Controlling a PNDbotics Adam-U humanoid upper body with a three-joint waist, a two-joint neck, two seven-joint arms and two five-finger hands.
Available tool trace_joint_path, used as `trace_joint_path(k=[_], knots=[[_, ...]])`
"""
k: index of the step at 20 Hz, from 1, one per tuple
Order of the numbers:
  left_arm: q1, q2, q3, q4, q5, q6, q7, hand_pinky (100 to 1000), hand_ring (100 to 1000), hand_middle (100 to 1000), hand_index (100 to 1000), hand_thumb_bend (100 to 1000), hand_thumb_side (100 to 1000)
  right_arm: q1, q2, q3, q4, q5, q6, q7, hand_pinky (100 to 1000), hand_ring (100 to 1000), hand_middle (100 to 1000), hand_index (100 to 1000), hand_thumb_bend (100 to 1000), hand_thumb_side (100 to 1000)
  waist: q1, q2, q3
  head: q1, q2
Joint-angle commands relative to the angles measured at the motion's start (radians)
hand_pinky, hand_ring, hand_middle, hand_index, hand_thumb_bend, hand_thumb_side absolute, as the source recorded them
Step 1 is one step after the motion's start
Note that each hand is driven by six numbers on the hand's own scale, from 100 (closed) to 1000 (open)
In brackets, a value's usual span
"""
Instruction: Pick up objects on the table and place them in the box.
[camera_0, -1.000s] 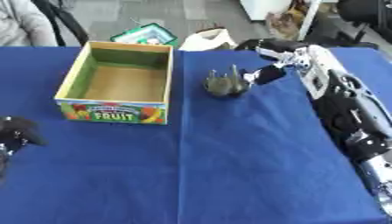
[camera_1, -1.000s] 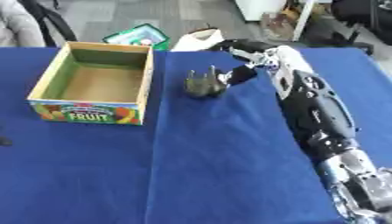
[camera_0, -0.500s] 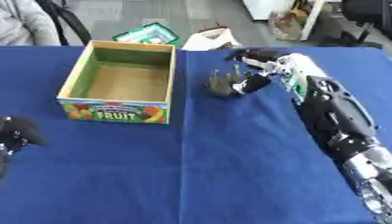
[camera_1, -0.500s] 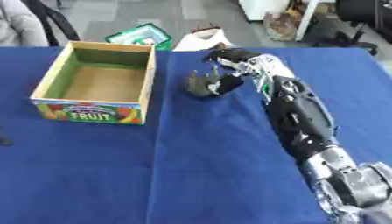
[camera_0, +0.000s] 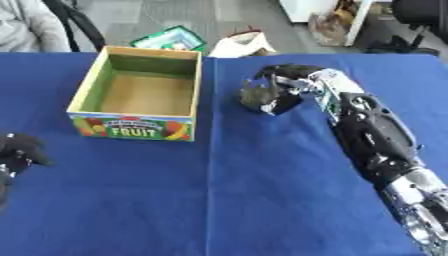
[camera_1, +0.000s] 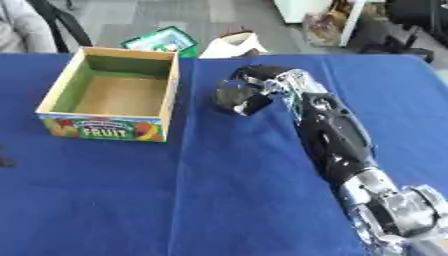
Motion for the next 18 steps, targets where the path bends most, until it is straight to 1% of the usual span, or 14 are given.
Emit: trace_joint_path(k=[1,6,8,9,10,11,12,14,18], knots=[[-0.010,0.013,0.002,-0.016,0.003,-0.001,-0.002,585,496,564,557,100,786,-0.022,-0.005,0.004,0.004,0.042,0.000,-0.010,1000,988,994,1000,262,617,0.006,-0.013,0.000,-0.002,-0.010],[-0.010,0.013,0.002,-0.016,0.003,-0.002,-0.001,585,496,564,557,100,786,-0.020,0.006,0.009,0.019,0.111,-0.004,-0.032,1000,984,991,1000,295,612,0.007,-0.012,0.002,-0.003,-0.012],[-0.010,0.013,0.002,-0.017,0.003,-0.002,-0.002,585,495,564,557,100,786,-0.020,0.011,0.010,0.024,0.134,-0.006,-0.042,1000,978,976,1000,294,593,0.008,-0.012,0.003,-0.003,-0.012],[-0.010,0.013,0.002,-0.017,0.003,-0.002,-0.002,585,495,564,557,100,786,-0.020,0.014,0.008,0.025,0.142,-0.007,-0.049,992,955,949,1000,270,540,0.008,-0.012,0.003,-0.003,-0.013],[-0.010,0.013,0.002,-0.017,0.003,-0.002,-0.002,585,495,564,557,100,786,-0.020,0.015,0.007,0.025,0.147,-0.007,-0.058,990,951,945,997,276,523,0.008,-0.011,0.004,-0.003,-0.013],[-0.010,0.013,0.002,-0.017,0.003,-0.003,-0.002,585,495,564,557,100,786,-0.019,0.017,0.005,0.024,0.152,-0.007,-0.068,975,917,913,979,261,487,0.008,-0.011,0.004,-0.003,-0.013],[-0.010,0.013,0.002,-0.017,0.003,-0.003,-0.002,585,495,564,557,100,786,-0.019,0.018,0.004,0.023,0.156,-0.006,-0.079,973,914,909,977,259,486,0.009,-0.011,0.005,-0.003,-0.013],[-0.010,0.013,0.002,-0.017,0.003,-0.003,-0.002,585,495,564,557,100,786,-0.019,0.019,0.000,0.022,0.161,-0.001,-0.102,950,873,860,944,218,474,0.008,-0.011,0.005,-0.003,-0.013],[-0.011,0.013,0.002,-0.016,0.003,-0.002,-0.002,585,495,564,557,100,787,-0.020,0.018,-0.003,0.025,0.168,0.008,-0.133,921,834,786,882,190,467,0.007,-0.011,0.005,-0.003,-0.014]])
